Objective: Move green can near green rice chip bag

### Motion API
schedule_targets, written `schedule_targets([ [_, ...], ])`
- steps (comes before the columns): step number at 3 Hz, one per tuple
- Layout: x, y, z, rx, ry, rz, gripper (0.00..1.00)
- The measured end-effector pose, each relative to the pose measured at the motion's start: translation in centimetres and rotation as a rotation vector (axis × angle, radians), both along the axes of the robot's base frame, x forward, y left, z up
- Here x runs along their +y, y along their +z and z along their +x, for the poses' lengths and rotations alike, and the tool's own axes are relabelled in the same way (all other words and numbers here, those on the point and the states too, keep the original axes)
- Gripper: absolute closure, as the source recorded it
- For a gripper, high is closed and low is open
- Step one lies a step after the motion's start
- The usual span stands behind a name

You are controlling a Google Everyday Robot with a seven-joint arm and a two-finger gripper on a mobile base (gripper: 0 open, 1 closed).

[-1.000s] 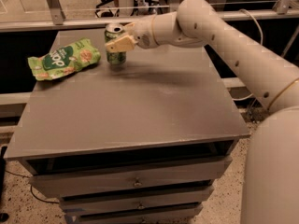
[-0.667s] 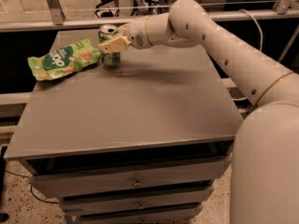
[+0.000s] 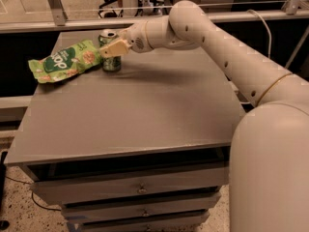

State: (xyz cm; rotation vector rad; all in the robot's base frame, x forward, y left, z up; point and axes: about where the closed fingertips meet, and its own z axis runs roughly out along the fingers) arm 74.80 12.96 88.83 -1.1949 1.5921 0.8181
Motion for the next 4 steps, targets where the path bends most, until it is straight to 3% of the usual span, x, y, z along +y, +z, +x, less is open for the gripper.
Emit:
schedule_targets([
  [2,-0.5,-0.4,0.0,0.006,-0.001,0.004,0.12],
  [3,-1.6,-0.4,-0.5,0.009,-0.018,0.009,0.0],
  [4,-3.3,-0.2,-1.4,0.01,-0.046,0.019,0.0],
])
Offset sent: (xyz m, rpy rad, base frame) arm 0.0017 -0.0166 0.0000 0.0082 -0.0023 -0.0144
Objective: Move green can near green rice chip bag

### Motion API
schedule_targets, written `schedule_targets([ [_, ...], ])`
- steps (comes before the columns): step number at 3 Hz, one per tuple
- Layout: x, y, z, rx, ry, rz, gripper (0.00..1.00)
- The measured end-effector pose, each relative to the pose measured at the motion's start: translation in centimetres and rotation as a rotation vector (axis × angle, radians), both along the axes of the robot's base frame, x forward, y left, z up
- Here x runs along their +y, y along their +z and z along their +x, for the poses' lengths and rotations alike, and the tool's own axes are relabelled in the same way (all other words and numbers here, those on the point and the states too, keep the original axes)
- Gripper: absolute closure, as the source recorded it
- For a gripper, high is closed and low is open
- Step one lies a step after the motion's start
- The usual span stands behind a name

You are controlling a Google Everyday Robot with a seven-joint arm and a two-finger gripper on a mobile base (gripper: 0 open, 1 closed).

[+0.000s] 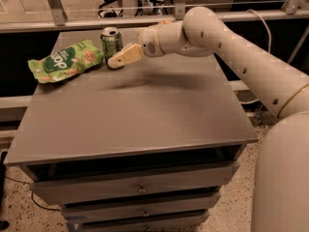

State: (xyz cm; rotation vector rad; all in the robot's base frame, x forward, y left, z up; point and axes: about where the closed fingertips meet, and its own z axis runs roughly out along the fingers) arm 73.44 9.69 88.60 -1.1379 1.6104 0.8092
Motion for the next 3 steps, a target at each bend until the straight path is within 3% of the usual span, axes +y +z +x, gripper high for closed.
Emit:
schedule_targets([
  [1,-2.9,1.0,-1.5,-0.022,-0.045,0.001,0.0],
  [3,-13.8,5.3,-7.7,-0.117,-0.159,0.047,0.0],
])
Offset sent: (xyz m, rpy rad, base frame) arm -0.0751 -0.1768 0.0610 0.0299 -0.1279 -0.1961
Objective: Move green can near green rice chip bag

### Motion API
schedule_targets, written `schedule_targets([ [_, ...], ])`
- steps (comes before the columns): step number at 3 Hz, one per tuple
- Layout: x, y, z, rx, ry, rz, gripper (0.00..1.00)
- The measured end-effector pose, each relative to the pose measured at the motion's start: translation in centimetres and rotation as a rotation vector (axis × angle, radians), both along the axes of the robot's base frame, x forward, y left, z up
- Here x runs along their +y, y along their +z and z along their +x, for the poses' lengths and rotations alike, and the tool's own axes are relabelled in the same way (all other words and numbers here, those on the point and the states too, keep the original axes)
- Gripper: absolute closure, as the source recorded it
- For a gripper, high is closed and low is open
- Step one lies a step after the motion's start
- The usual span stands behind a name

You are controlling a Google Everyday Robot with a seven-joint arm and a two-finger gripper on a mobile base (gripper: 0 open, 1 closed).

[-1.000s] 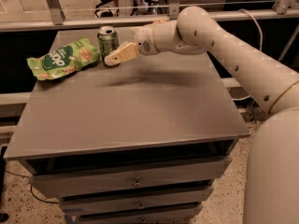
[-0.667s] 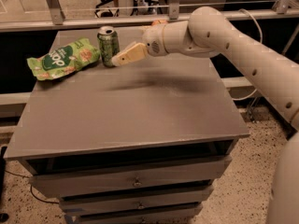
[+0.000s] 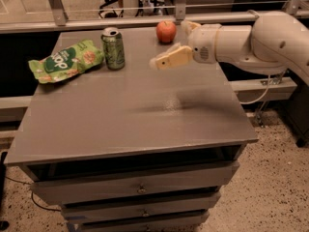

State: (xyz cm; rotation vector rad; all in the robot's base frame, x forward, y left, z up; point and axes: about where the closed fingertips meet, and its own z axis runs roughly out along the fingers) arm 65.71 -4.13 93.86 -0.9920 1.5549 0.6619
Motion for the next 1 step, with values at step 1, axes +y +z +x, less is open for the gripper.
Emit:
schedule_targets([
  [1,-6.12,0.23,-1.03,-0.01,-0.091,0.004,0.0],
])
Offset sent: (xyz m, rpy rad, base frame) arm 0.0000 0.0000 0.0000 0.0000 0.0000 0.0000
